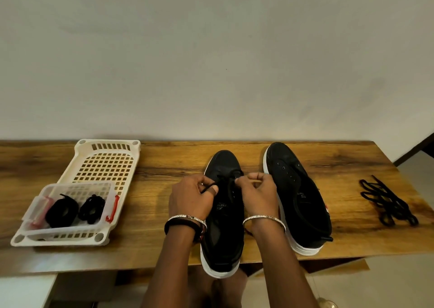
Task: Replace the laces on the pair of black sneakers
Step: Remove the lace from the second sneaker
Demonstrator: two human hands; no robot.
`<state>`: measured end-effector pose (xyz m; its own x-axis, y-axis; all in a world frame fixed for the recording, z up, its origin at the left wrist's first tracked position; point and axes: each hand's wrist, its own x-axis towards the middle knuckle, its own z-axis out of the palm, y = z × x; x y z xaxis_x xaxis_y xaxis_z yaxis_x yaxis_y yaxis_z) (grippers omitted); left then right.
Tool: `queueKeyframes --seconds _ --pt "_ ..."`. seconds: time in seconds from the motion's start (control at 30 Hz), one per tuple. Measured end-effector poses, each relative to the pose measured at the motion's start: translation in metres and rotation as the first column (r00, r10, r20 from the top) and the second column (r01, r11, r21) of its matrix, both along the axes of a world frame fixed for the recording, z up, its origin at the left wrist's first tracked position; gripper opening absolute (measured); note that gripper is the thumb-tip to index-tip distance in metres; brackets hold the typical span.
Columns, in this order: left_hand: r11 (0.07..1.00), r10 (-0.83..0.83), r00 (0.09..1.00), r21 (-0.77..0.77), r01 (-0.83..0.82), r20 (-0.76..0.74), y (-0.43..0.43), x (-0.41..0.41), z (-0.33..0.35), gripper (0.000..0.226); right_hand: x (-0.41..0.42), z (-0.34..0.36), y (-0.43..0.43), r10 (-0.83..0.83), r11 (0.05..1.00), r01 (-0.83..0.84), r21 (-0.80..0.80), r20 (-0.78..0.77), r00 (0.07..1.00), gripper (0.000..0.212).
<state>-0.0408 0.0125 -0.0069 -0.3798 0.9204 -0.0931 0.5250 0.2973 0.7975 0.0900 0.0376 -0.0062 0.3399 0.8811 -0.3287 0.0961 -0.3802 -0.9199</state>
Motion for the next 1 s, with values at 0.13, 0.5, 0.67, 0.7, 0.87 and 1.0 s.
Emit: queueKeyframes --seconds 0.13,0.5,0.67,0.7,0.87,1.0 --pt "1.000 0.003 1.000 -0.009 -0.003 -0.017 0.001 0.000 -0.001 0.005 -0.005 0.005 -0.005 0.160 0.899 -0.350 0.262 0.548 0.821 0.029" --pt "1.000 0.006 1.000 -0.013 -0.006 -0.005 0.000 0.001 0.001 0.004 -0.025 0.005 -0.015 0.144 0.909 -0.395 0.134 0.788 0.599 0.007" --pt "1.000 0.026 0.999 -0.005 -0.026 0.042 -0.001 0.001 0.002 0.007 -0.016 0.000 -0.004 -0.100 0.975 0.049 0.218 0.228 0.968 0.006" --pt "1.000 0.024 0.999 -0.005 -0.023 0.047 -0.001 0.000 0.002 0.007 -0.009 -0.001 -0.001 -0.127 0.985 0.114 0.131 0.100 0.987 0.010" --pt "1.000 0.025 0.998 -0.005 -0.025 0.065 -0.001 0.000 0.001 0.009 0.004 0.000 -0.001 -0.011 0.999 0.018 -0.039 0.162 0.987 0.009" --pt "0.999 0.030 0.999 -0.016 -0.029 0.042 0.000 0.001 0.003 0.008 -0.003 0.008 -0.005 0.131 0.923 -0.271 0.272 0.440 0.888 0.022"
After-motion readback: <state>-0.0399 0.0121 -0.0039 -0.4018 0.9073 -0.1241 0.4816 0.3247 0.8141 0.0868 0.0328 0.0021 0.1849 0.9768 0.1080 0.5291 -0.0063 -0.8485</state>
